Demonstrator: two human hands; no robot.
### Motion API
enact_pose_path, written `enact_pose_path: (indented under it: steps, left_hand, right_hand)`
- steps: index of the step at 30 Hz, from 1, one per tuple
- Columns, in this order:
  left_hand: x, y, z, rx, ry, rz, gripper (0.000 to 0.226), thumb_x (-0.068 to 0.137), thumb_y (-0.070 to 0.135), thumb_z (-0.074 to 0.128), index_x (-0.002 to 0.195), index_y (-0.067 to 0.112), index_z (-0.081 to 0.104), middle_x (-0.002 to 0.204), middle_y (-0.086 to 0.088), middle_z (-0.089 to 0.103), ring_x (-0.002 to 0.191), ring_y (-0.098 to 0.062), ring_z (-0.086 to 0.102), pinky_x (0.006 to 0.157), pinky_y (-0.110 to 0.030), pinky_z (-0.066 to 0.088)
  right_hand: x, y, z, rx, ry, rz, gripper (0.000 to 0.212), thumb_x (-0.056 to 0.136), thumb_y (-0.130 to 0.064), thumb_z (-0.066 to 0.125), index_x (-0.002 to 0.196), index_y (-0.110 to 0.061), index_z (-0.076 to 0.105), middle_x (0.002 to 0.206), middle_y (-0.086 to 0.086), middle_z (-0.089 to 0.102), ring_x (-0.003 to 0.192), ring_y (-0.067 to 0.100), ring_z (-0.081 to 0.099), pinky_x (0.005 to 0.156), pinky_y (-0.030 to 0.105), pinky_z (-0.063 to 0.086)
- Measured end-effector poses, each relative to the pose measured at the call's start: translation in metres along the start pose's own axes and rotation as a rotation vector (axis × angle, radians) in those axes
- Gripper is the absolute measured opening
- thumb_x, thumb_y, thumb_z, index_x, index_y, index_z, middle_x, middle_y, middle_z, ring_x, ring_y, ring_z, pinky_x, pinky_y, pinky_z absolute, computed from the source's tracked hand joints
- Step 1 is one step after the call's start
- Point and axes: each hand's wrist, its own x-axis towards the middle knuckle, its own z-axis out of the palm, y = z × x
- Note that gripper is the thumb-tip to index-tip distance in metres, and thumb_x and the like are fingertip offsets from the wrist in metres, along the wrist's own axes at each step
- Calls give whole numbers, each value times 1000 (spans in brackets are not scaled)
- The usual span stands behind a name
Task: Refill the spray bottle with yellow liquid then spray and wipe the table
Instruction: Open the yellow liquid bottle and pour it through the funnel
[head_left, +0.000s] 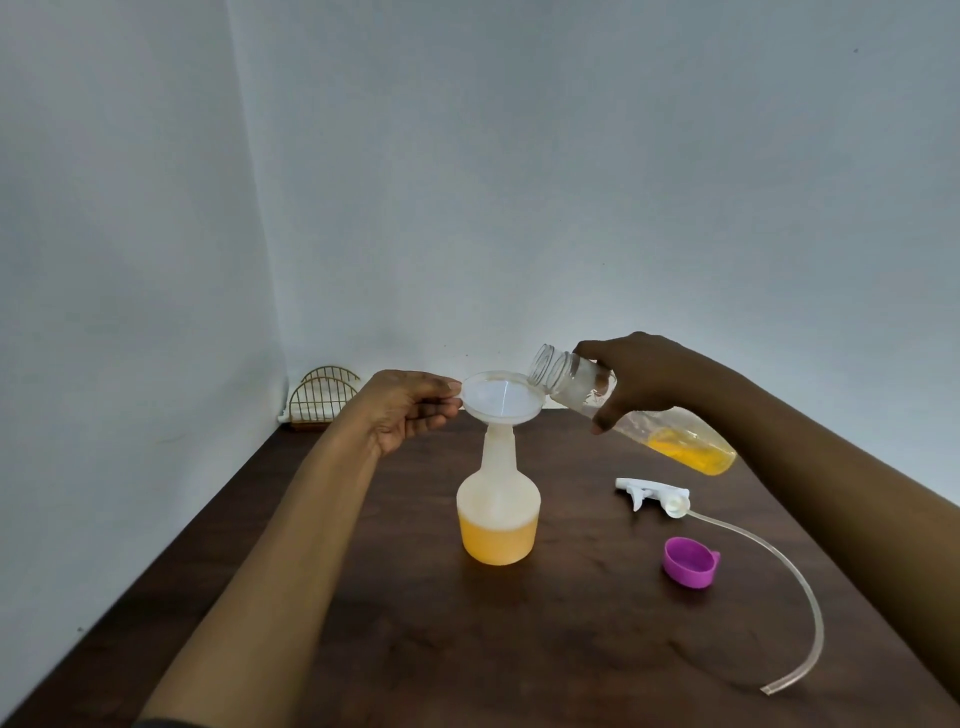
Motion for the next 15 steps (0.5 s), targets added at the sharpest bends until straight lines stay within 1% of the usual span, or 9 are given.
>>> enact_pose_path:
  steps: [2,4,7,9,11,15]
  left_hand:
    - [0,0,1,1,-2,2,5,82,2,64,80,2,68,57,-5,70,48,-7,65,44,-17,52]
    - [-1,0,2,0,-2,3,4,82,2,64,80,2,68,57,-5,70,48,-7,65,43,-17,51]
    - [-1,0,1,-1,-2,2,5,82,2,64,80,2,68,57,-5,70,48,-7,65,43,-17,51]
    - [-1,0,1,-2,-3,0,6,82,1,64,79,2,68,57,-5,70,48,-7,65,43,-16,51]
    - [-1,-1,1,-5,-6,-1,7,83,1,63,79,2,68,57,-5,70,48,-7,65,43,-16,51]
    - [-1,-1,1,-9,-10,0,7,82,1,64,78,3,68,57,-5,70,48,-7,65,43,-16,51]
  right_hand:
    - [1,-2,-4,-56,3,5,71,62,-42,81,122,-26,46,96,-6,59,85,17,46,72,31,43]
    - [2,-3,-7,-104,6,1,72,61,-42,81,122,-29,46,100,-6,61,87,16,45,74,32,45]
    - [5,-5,-11,-183,16,-8,73,62,-41,80,125,-31,44,106,-5,63,87,15,44,68,29,40]
    - [6,-7,-13,-220,24,-15,73,63,-41,80,125,-32,44,106,-5,63,90,16,48,66,27,37]
    - [6,-8,-14,-240,28,-15,73,63,-40,80,125,-33,43,106,-5,63,96,18,52,65,27,36]
    - [7,-9,-16,-265,36,-11,75,63,-39,80,127,-34,42,108,-4,62,103,19,52,64,27,34]
